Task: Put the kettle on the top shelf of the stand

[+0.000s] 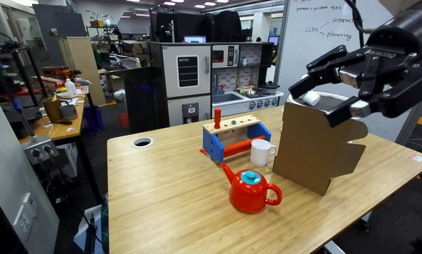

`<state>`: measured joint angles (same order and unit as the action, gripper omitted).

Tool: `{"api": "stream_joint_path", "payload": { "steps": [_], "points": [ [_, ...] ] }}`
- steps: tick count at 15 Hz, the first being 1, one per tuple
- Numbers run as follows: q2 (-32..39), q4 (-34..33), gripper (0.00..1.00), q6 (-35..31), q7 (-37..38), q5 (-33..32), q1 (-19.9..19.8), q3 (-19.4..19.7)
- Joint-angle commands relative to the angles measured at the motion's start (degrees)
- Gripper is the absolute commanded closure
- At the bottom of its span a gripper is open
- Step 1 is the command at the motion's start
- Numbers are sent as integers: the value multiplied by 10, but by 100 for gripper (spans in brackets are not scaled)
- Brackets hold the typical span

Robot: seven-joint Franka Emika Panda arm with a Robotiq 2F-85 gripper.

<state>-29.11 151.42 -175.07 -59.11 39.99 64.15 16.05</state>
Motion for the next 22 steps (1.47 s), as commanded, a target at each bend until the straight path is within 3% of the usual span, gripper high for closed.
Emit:
{"api": "stream_joint_path", "payload": {
  "steps": [1, 9, 12, 19, 22],
  "points": [
    [0, 0, 0, 0, 0, 0, 0, 0],
    [0, 0, 0, 0, 0, 0, 0, 0],
    [21, 1, 0, -47, 19, 7, -10, -8],
    [76, -5, 0, -127, 61, 15, 12, 3],
    [79, -2, 0, -159, 71, 18, 56, 51]
  ]
}}
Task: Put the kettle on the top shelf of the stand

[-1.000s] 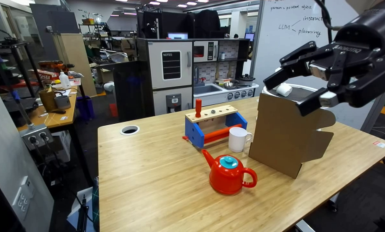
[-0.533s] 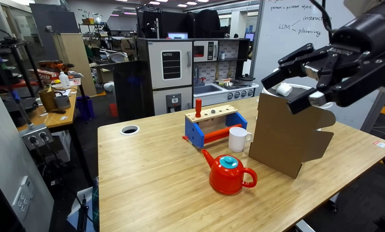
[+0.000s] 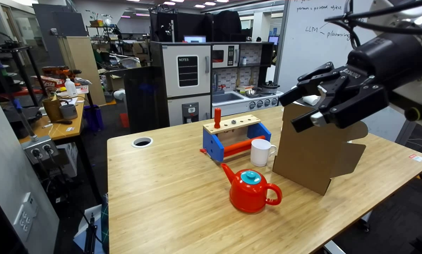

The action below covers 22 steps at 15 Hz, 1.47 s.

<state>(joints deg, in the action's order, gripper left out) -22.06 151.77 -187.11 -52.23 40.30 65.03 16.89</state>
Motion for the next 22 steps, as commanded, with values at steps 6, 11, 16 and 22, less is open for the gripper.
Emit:
{"api": "stream_joint_path", "payload": {
  "steps": [6, 11, 16, 22],
  "points": [
    [-15, -10, 0, -64, -14, -47, 187, 226],
    [-20, -10, 0, -66, -5, -65, 195, 249],
    [-21, -10, 0, -66, -5, -65, 199, 249],
    [-6, -1, 0, -81, 9, -52, 193, 248]
  ]
}}
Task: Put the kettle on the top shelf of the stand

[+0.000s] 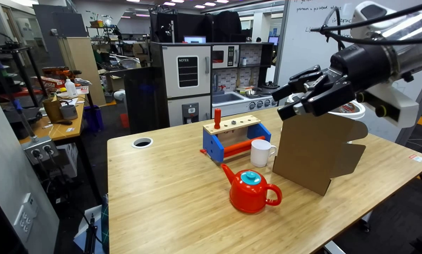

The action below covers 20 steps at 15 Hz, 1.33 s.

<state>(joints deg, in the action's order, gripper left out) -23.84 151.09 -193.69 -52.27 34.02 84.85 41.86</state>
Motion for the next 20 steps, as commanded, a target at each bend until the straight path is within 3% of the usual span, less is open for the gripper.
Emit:
{"api": "stream_joint_path", "payload": {
  "steps": [1, 7, 11, 15, 20],
  "points": [
    [11, 11, 0, -20, 15, 15, 0, 4],
    [15, 38, 0, -35, 63, 34, 29, 29],
    [22, 49, 0, -54, 114, 35, 79, 52],
    [41, 48, 0, -57, 145, 19, 134, 103],
    [72, 53, 0, -55, 149, 25, 153, 167]
  ]
}}
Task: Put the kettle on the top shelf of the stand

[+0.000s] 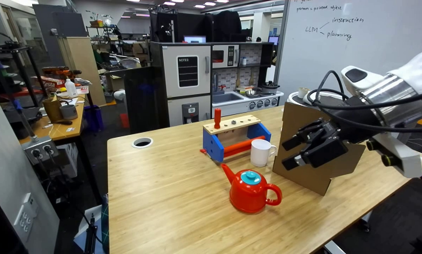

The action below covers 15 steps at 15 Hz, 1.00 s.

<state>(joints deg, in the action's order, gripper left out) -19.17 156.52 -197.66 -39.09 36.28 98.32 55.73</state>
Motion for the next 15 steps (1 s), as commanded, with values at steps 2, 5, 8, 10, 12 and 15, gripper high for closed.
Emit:
{"api": "stream_joint_path", "payload": {
  "steps": [2, 5, 8, 10, 12, 15],
  "points": [
    [33, 5, 0, -16, 22, 6, 28, 48],
    [39, 18, 0, -17, 40, 8, 51, 70],
    [42, 25, 0, -16, 60, 7, 76, 88],
    [44, 26, 0, -15, 72, 4, 87, 96],
    [45, 24, 0, -14, 81, 1, 99, 108],
    [46, 22, 0, -12, 87, 0, 122, 134]
  ]
}}
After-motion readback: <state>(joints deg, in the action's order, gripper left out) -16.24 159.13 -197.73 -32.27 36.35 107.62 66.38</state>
